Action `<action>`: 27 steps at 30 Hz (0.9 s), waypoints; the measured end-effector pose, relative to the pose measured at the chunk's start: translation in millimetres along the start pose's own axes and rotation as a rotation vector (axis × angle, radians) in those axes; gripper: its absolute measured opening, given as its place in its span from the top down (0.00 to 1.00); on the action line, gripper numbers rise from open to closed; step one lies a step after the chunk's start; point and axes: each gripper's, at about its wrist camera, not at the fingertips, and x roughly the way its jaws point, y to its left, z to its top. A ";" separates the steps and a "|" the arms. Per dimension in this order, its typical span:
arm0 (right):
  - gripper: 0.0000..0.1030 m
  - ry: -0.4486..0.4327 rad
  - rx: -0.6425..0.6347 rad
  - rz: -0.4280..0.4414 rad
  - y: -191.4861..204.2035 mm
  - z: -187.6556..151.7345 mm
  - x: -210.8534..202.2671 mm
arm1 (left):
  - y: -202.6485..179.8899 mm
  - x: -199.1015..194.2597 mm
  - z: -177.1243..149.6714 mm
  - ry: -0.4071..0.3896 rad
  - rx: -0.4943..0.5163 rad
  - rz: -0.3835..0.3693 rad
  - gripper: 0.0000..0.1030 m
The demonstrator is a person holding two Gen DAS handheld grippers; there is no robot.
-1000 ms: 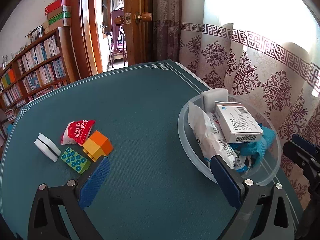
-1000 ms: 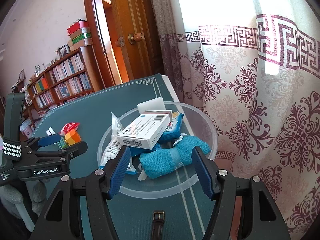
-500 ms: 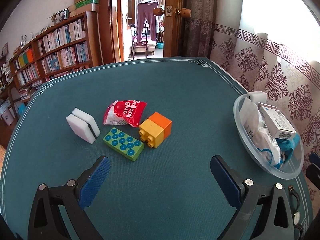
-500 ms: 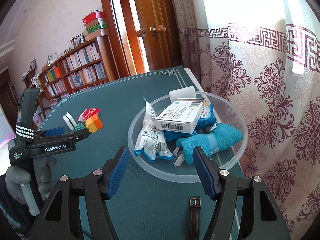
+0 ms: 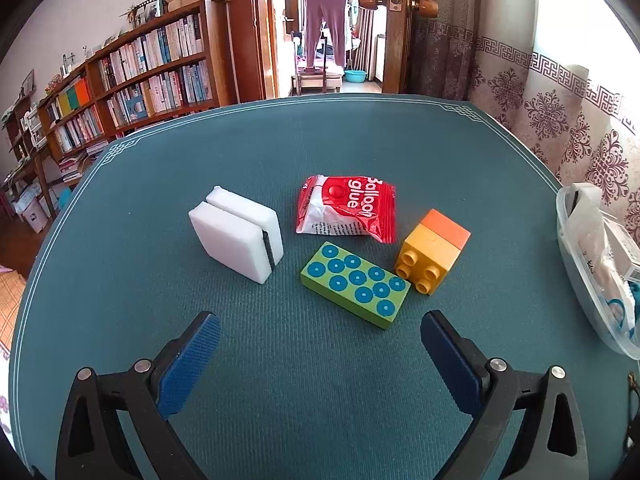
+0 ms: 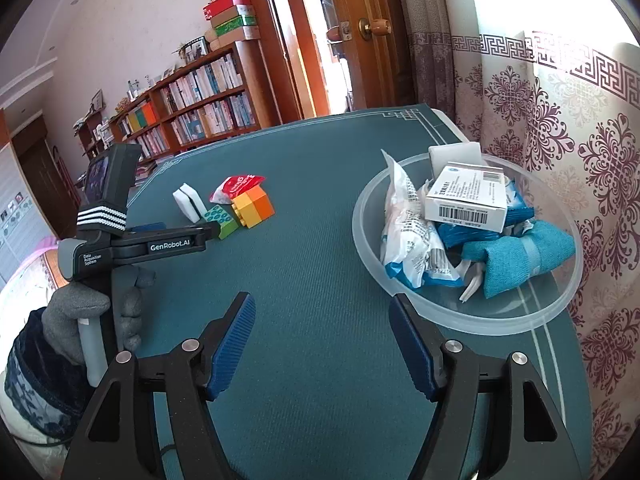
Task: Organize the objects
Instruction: 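Move the left gripper toward the white sponge and Lego bricks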
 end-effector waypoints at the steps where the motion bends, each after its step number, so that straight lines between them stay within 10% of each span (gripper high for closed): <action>1: 0.31 0.005 -0.001 0.004 1.5 -0.7 2.0 | 0.9 2.3 1.1 0.004 0.001 0.000 0.01; 27: 0.31 0.084 0.014 0.016 14.2 -9.2 29.0 | -11.4 27.2 11.8 0.018 0.101 -0.045 0.19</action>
